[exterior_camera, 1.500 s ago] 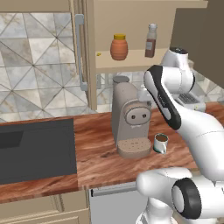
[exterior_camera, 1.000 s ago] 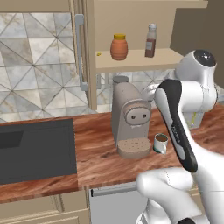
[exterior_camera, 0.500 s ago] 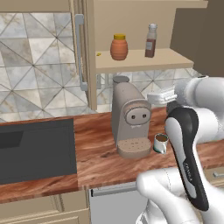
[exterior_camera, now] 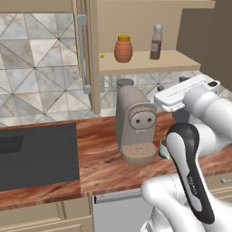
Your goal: Pick the cinnamon and honey bottle from the cabinet and place them next to the mug.
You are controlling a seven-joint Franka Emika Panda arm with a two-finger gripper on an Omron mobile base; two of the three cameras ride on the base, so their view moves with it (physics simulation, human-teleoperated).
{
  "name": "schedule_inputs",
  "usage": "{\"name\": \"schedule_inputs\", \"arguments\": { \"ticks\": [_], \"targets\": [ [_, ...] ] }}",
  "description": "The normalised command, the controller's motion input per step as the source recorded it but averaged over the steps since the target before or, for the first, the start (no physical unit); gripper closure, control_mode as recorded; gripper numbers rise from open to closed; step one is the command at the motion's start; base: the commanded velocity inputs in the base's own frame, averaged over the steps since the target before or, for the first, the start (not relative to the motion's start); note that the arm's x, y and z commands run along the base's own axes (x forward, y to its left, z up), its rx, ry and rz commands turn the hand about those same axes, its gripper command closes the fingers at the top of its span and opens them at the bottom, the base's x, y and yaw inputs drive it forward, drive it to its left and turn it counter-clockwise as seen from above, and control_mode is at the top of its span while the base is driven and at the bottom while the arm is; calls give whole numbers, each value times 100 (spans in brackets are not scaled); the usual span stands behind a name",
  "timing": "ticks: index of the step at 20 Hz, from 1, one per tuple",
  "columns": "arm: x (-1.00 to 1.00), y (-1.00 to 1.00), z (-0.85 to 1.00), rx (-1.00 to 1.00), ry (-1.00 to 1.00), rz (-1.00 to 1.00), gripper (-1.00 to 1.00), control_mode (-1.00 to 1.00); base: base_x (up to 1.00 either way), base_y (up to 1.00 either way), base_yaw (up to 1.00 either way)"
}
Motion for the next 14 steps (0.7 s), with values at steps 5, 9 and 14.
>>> {"name": "schedule_inputs", "arguments": {
  "ticks": [5,9,14],
  "targets": [
    [0,5,18,1,-12,1,-100,-100,0,0,0],
    [0,4,3,0,1,0,-100,-100,0,0,0],
    [0,13,31,0,0,0,-100,-100,0,0,0]
  ]
}}
